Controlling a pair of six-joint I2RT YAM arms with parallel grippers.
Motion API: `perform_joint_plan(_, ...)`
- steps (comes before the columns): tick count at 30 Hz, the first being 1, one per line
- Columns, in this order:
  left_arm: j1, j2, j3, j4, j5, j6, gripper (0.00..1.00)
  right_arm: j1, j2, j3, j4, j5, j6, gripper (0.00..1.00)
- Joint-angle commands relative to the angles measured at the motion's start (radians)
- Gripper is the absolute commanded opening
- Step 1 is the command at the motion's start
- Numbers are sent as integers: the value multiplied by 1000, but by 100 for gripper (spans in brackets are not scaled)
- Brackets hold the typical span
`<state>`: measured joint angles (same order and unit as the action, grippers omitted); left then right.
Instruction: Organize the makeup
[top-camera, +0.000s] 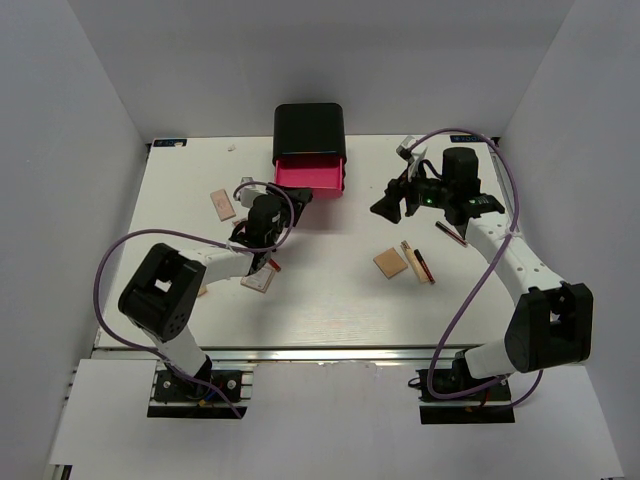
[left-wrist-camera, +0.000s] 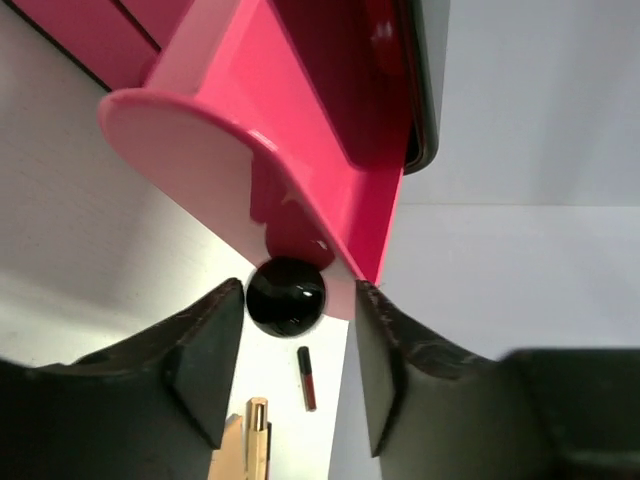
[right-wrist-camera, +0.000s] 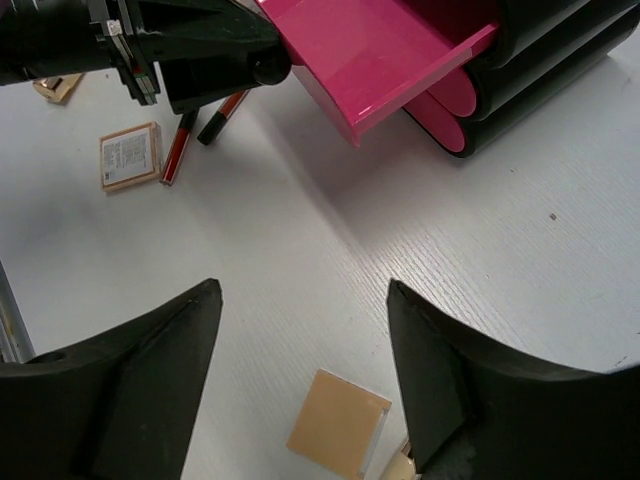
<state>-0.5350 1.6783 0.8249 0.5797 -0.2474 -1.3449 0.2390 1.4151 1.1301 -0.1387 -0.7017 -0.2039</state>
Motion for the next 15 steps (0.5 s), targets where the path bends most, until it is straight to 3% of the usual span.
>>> perform_joint_plan(1, 0, -52, 5, -32, 36, 21, 59, 5, 13, 3, -2, 13, -51, 75)
perform_joint_plan(6, 1, -153, 16, -206, 77, 52, 80, 5, 71, 52, -143, 51, -241, 86)
perform_joint_plan(10, -2, -262, 5, -354, 80, 88, 81, 6, 195, 157, -425, 151, -350, 89)
perform_joint_plan(15, -2, -405, -18, -535, 24, 135, 81, 71, 171, 62, -424, 362, -229, 89)
